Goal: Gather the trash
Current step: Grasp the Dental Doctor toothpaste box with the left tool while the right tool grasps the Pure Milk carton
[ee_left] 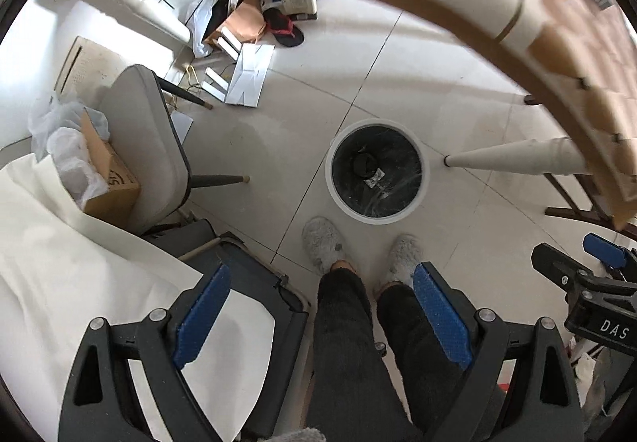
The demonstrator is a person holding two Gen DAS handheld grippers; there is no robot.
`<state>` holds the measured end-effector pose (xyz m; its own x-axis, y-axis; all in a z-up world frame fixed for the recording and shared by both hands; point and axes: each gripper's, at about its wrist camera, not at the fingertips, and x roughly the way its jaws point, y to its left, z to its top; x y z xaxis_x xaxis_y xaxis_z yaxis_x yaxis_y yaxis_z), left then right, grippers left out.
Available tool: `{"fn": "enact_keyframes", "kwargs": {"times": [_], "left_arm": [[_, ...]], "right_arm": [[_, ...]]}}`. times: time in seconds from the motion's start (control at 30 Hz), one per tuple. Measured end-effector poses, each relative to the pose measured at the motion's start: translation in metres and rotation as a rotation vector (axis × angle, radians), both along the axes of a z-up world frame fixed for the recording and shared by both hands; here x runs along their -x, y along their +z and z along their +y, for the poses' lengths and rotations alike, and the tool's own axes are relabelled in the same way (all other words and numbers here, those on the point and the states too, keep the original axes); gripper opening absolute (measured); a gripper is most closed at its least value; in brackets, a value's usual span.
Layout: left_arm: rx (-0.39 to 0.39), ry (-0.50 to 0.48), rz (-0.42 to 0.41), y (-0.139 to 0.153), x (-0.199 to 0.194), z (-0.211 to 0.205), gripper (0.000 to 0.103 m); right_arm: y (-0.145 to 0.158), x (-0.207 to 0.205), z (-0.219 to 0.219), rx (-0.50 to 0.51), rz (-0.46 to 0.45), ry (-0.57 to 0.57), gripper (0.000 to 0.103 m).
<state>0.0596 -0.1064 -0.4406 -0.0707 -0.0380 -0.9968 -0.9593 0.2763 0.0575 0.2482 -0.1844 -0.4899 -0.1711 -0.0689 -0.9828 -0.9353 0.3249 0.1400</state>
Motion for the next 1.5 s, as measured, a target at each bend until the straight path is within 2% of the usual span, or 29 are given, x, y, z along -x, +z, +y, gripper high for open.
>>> {"fn": "enact_keyframes", "kwargs": {"times": [0.23, 0.33, 0.47, 0.5, 0.57, 0.63, 0.7, 0.83, 0.93, 1.07, 1.13, 1.17, 1.2, 1.23, 1.27, 1.3, 1.4, 1.5], "left_arm": [[-0.042, 0.002, -0.072, 0.07, 0.005, 0.013, 0.094], [-0.098, -0.026, -0.11, 0.103, 0.0, 0.026, 0.094], [-0.192, -0.09, -0.16, 0.138, -0.023, 0.063, 0.095], [-0.212, -0.105, -0.164, 0.145, -0.03, 0.074, 0.102], [-0.259, -0.124, -0.16, 0.157, -0.05, 0.102, 0.103], [-0.274, -0.127, -0.171, 0.164, -0.071, 0.127, 0.103], [-0.273, -0.13, -0.188, 0.166, -0.101, 0.155, 0.103], [-0.254, -0.125, -0.168, 0.153, -0.154, 0.191, 0.103], [-0.19, -0.099, -0.137, 0.122, -0.199, 0.228, 0.103], [-0.089, -0.064, -0.132, 0.078, -0.246, 0.267, 0.102], [-0.061, -0.062, -0.099, 0.057, -0.265, 0.28, 0.099], [-0.05, -0.062, -0.078, 0.047, -0.272, 0.287, 0.091], [-0.043, -0.063, -0.062, 0.039, -0.277, 0.292, 0.075], [-0.03, -0.066, -0.04, 0.031, -0.283, 0.297, 0.066], [-0.023, -0.066, -0.039, 0.027, -0.284, 0.299, 0.048], [-0.029, -0.066, -0.022, 0.026, -0.285, 0.301, 0.043], [-0.065, -0.073, -0.019, 0.032, -0.285, 0.3, 0.042], [-0.135, -0.096, 0.022, 0.046, -0.286, 0.292, 0.042]], "right_arm": [[0.09, -0.002, 0.007, -0.045, 0.03, -0.03, 0.103], [0.131, -0.007, 0.015, -0.087, 0.039, -0.075, 0.103], [0.178, -0.026, 0.032, -0.168, 0.038, -0.155, 0.103], [0.188, -0.034, 0.037, -0.189, 0.032, -0.175, 0.103], [0.204, -0.054, 0.051, -0.227, 0.007, -0.218, 0.103], [0.212, -0.079, 0.067, -0.245, -0.018, -0.255, 0.103], [0.21, -0.105, 0.093, -0.252, -0.058, -0.283, 0.103], [0.191, -0.176, 0.144, -0.238, -0.132, -0.336, 0.103], [0.166, -0.219, 0.182, -0.23, -0.172, -0.364, 0.103], [0.13, -0.257, 0.224, -0.196, -0.15, -0.359, 0.103], [0.117, -0.269, 0.235, -0.189, -0.131, -0.349, 0.103], [0.113, -0.276, 0.241, -0.187, -0.115, -0.35, 0.103], [0.108, -0.283, 0.244, -0.184, -0.099, -0.351, 0.103], [0.105, -0.288, 0.247, -0.18, -0.089, -0.35, 0.103], [0.1, -0.293, 0.249, -0.176, -0.078, -0.347, 0.103], [0.095, -0.296, 0.252, -0.171, -0.069, -0.34, 0.103], [0.083, -0.296, 0.261, -0.155, -0.046, -0.302, 0.103], [0.071, -0.289, 0.271, -0.14, -0.043, -0.264, 0.103]]}}
